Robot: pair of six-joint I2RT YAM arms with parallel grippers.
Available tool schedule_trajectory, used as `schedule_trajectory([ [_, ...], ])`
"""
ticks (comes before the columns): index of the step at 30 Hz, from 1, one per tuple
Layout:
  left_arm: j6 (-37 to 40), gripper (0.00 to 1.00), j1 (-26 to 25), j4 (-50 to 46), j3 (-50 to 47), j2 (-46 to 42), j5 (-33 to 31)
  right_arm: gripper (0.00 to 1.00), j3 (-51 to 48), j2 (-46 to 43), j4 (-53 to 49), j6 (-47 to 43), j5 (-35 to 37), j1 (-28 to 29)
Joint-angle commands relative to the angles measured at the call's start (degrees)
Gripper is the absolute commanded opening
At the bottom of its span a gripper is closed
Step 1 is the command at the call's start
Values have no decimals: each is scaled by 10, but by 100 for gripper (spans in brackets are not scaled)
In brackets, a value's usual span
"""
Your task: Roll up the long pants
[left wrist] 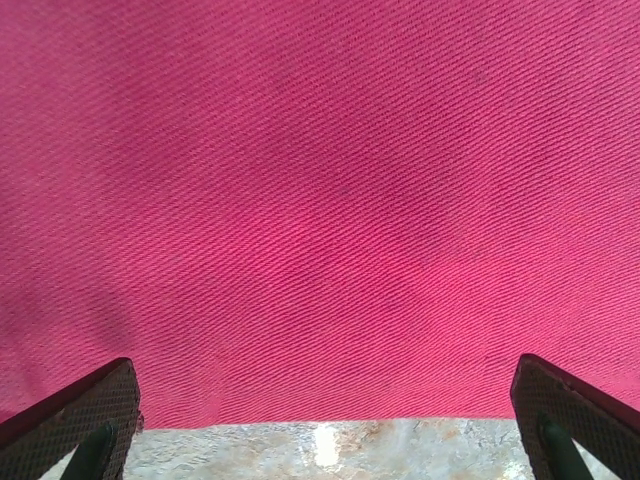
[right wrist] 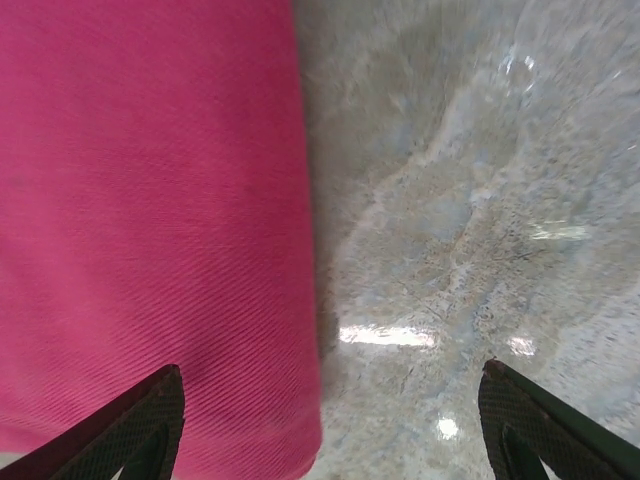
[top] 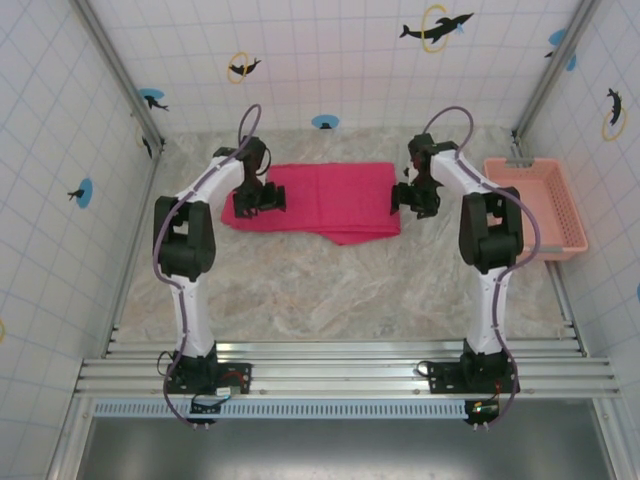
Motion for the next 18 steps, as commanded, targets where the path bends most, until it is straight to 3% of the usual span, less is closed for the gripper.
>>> schedule_trajectory([
  [1, -25, 98, 0, 0, -7, 4, 2, 78, 1, 21, 35, -18, -31, 2],
  [5, -28, 98, -3, -1, -14, 5, -4, 76, 37, 56, 29, -25, -42, 7],
  [8, -27, 98, -1, -8, -9, 15, -12, 69, 61, 88, 23, -24, -63, 8],
  [15, -27, 98, -2, -47, 49, 81, -22, 15, 48, 95, 15, -17, -89, 18],
  [18, -26, 97, -1, -61, 96, 116, -28, 6, 3, 69, 15, -20, -95, 24],
])
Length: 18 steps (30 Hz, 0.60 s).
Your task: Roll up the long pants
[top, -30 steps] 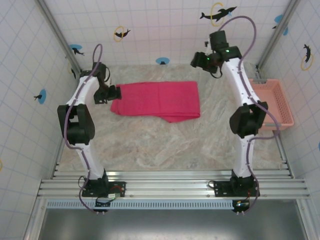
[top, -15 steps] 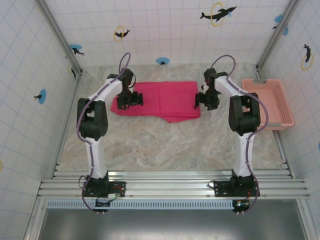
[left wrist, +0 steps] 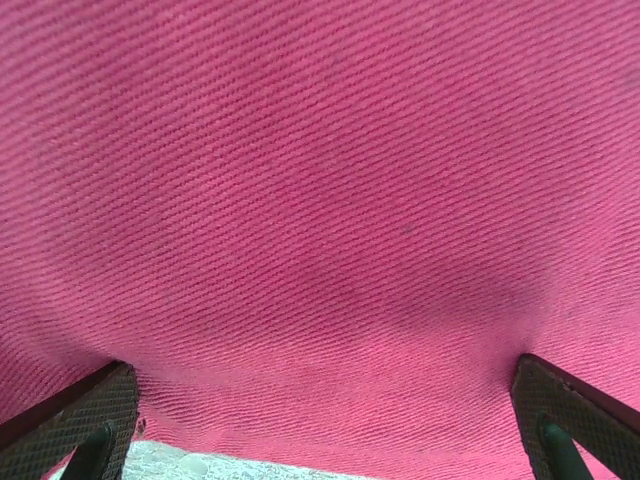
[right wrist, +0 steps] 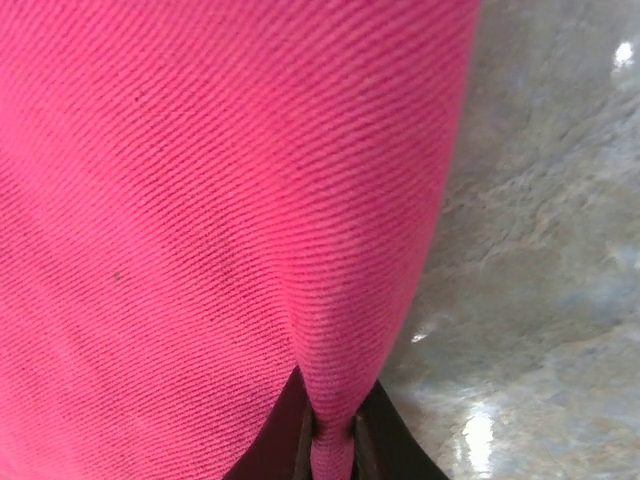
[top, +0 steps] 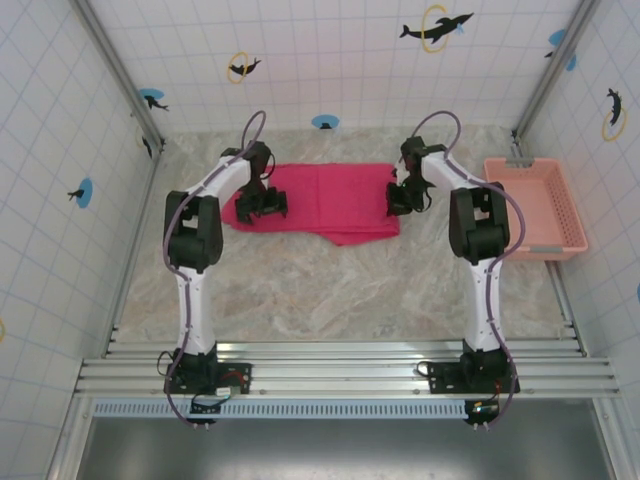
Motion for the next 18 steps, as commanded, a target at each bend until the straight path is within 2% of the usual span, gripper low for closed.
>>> schedule_trajectory([
  [1, -3, 98, 0, -29, 61, 64, -14, 5, -64, -15, -18, -2, -13, 19],
  [5, 8, 97, 0, -61, 187, 137, -2, 3, -149, -83, -7, 3, -17, 48],
  [10, 21, 97, -9, -108, 391, 246, 59, 4, -238, -149, 2, 46, -18, 132],
  [14, -4, 97, -17, -57, 394, 271, 113, 6, -261, -170, 17, 102, -23, 214],
  [18, -8, 97, -29, -16, 364, 278, 139, 15, -232, -154, 29, 153, -34, 290],
])
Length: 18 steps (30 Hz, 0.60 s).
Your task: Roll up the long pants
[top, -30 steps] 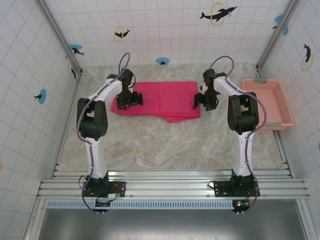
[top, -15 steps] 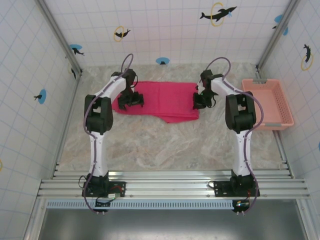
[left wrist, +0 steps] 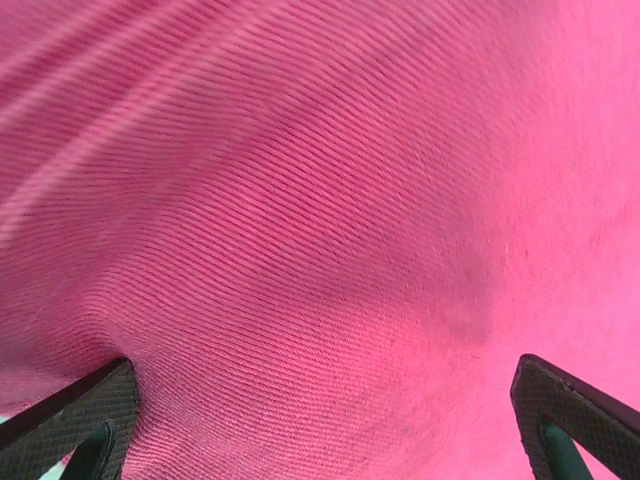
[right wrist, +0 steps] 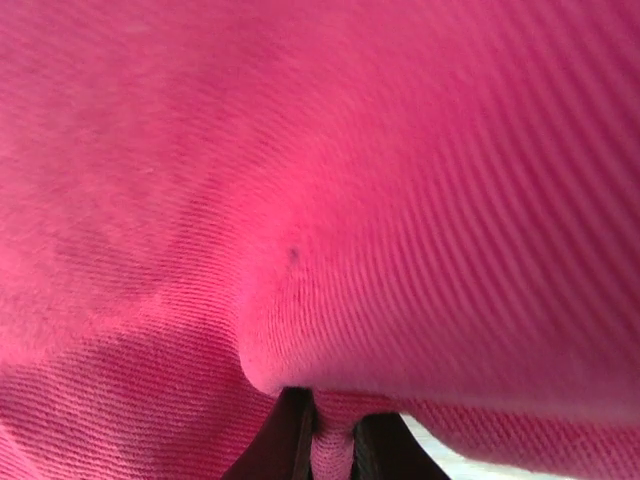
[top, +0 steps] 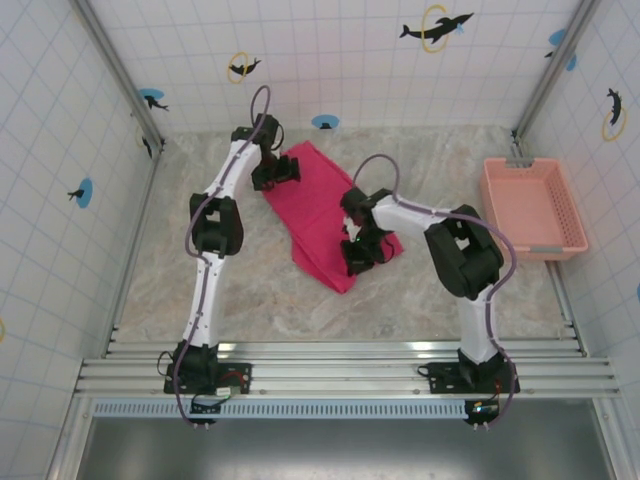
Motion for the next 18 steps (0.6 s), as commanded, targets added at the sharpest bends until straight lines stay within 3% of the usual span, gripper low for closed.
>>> schedule_trajectory([
  [1, -10, 97, -28, 25, -30, 54, 80, 15, 24, 10, 5, 55, -24, 49],
  [5, -6, 97, -37, 41, -30, 59, 81, 26, 91, 53, 6, 76, -72, 93],
  [12, 7, 98, -31, 51, -34, 37, 63, 58, 265, 94, -77, 50, -116, 132],
  [15, 21, 98, -13, 73, -50, 1, 60, 71, 288, 65, -120, 3, -105, 125],
  [18, 35, 98, 17, 90, -65, -50, 57, 75, 279, 19, -176, -82, -49, 107],
])
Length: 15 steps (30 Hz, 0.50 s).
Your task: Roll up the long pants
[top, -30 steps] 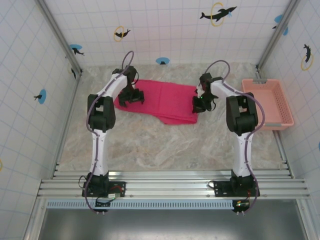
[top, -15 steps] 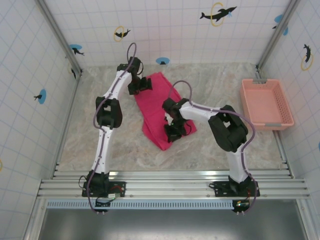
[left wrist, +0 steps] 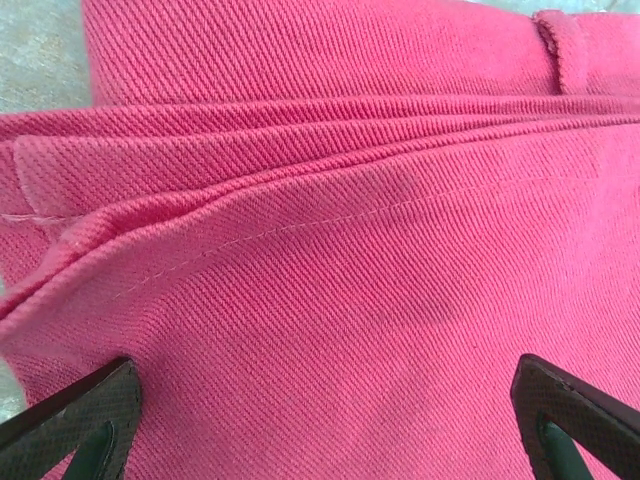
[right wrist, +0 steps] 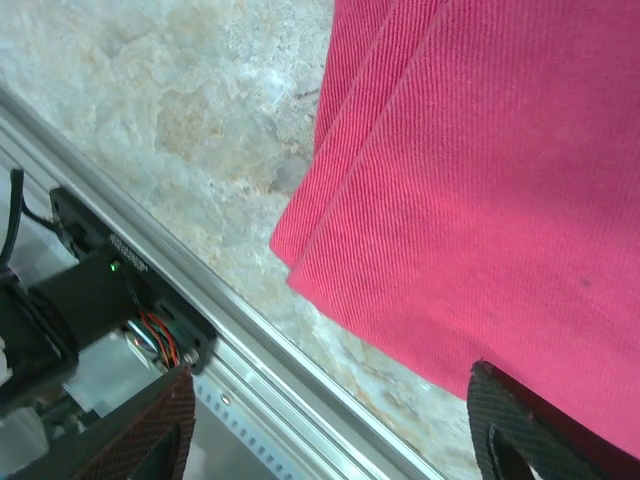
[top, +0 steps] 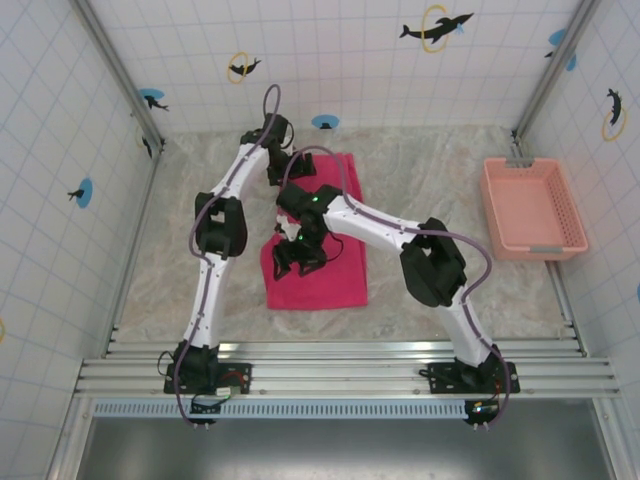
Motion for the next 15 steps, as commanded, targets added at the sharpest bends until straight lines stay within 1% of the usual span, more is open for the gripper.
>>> schedule_trajectory([
  [1, 28, 97, 40, -22, -21, -52, -17, 75, -5, -73, -98, -117, 67, -24],
  [2, 51, 97, 47, -22, -22, -78, -31, 76, -21, -92, -110, -155, 110, -27],
  [3, 80, 97, 51, -24, -25, -109, -65, 76, -39, -111, -116, -188, 166, -29],
  [4, 105, 97, 51, -22, -30, -135, -101, 76, -50, -123, -121, -219, 201, -31],
  [6, 164, 98, 55, -13, -44, -207, -123, 77, -67, -138, -132, -275, 299, -30],
  [7, 170, 97, 60, -13, -57, -235, -120, 78, -72, -141, -135, -301, 338, -28],
  [8, 168, 97, 70, 11, -89, -273, -90, 78, -81, -146, -130, -332, 373, -25],
  [9, 140, 98, 80, 29, -120, -310, -81, 78, -96, -155, -115, -358, 404, -21],
  [10, 129, 98, 89, 63, -163, -342, -54, 79, -109, -163, -101, -383, 420, -18],
  [11, 130, 98, 100, 106, -213, -379, 6, 79, -132, -177, -78, -416, 423, -14],
  [12, 135, 97, 112, 129, -254, -413, 38, 79, -164, -195, -49, -449, 422, -8],
  [13, 102, 98, 120, 158, -306, -444, 16, 79, -197, -211, -26, -477, 425, -3],
  [14, 65, 97, 135, 219, -388, -480, 22, 80, -233, -229, 3, -507, 428, 4],
  [15, 28, 97, 154, 300, -467, -508, 81, 80, -267, -241, 26, -527, 432, 11],
])
